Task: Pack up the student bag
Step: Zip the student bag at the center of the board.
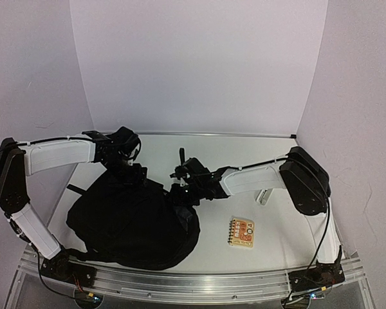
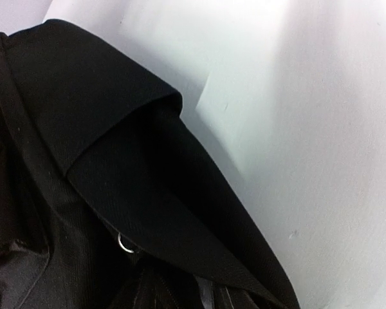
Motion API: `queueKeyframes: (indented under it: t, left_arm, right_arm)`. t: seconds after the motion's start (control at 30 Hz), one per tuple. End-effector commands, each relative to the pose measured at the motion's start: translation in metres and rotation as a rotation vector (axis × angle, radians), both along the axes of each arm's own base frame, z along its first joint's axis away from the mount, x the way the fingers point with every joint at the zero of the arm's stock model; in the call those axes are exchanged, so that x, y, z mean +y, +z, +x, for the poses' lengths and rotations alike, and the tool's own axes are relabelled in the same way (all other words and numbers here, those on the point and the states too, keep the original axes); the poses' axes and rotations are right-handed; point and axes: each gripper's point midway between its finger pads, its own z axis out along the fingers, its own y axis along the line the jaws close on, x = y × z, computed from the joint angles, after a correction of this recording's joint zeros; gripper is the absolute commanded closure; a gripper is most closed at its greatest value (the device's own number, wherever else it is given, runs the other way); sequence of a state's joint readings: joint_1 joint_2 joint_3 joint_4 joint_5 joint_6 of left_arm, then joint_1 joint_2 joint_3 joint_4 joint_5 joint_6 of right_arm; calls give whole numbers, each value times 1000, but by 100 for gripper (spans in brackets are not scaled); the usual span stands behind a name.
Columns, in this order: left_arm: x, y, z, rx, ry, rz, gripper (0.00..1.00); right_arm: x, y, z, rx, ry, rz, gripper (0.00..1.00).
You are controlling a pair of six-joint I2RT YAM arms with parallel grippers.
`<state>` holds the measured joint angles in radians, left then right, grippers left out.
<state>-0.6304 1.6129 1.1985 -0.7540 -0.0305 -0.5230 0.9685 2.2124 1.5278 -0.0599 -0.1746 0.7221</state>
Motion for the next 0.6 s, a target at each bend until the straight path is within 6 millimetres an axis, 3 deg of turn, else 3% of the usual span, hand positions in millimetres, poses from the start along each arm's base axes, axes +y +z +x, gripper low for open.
queueKeyframes:
  t: [0.0,0.3,0.47,0.57]
  left_arm:
    - [1,-4,2,-11,9,12,17]
    - [3,-9,-3,6,9,17,19]
    - [5,-14,-5,16,18,21,19]
    - [8,-17,-6,16,31,23,19]
  right_arm:
    - [15,12,17,-51,16,50,73]
    - [31,15,19,-63,103,135,79]
    - [31,20,22,-82,93,140,99]
    - [17,27,24,-106,53,118,100]
